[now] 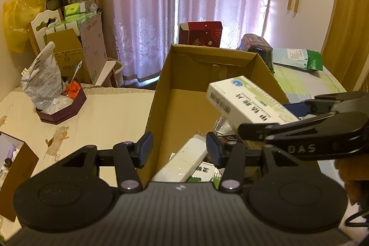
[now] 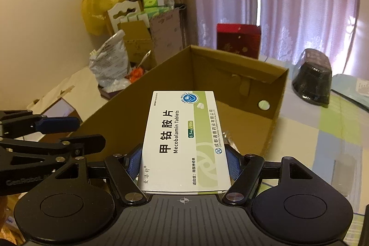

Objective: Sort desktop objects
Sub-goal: 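Open the left tool to drop the white device while the right tool releases the Mecobalamin box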

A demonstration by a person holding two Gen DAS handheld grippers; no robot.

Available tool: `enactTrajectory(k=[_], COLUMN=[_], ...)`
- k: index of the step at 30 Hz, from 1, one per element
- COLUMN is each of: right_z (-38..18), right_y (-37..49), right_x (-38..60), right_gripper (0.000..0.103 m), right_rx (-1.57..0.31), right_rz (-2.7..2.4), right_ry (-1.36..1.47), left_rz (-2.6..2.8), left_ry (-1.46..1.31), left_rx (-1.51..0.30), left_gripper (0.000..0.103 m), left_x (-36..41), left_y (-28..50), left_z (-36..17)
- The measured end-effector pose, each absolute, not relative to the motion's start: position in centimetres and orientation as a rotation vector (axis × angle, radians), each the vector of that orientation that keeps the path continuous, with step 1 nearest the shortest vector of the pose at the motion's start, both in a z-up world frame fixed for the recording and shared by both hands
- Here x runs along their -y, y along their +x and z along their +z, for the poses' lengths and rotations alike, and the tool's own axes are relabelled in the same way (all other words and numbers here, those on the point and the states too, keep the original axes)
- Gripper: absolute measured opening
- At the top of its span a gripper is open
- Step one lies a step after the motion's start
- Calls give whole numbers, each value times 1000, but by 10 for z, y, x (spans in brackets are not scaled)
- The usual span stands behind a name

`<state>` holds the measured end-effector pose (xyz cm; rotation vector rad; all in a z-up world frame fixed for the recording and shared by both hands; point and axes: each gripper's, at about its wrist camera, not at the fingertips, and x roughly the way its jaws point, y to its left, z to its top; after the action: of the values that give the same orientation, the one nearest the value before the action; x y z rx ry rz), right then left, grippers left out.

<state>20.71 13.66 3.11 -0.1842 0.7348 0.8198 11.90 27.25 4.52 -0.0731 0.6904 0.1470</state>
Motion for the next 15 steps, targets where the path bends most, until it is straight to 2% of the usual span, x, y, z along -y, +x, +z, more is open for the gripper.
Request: enactTrajectory(k=[2, 3, 4, 15], right_z=[28, 28, 29, 48], right_y=[209, 209, 209, 211], right_x=[-138, -139, -135, -85], right_gripper=[72, 85, 94, 94], right_rx=[-742, -744, -726, -663], right_rz=[825, 827, 809, 703], right_ry=[-177, -172, -161, -100], left_rz=[145, 144, 142, 129], left_ry=[-75, -73, -72, -64], left_rx=[-697, -699, -700, -703], left_gripper=[46, 46, 46, 47], left_x=[-273, -274, -274, -263], left_y=[118, 118, 118, 112], left_z=[44, 43, 43, 46])
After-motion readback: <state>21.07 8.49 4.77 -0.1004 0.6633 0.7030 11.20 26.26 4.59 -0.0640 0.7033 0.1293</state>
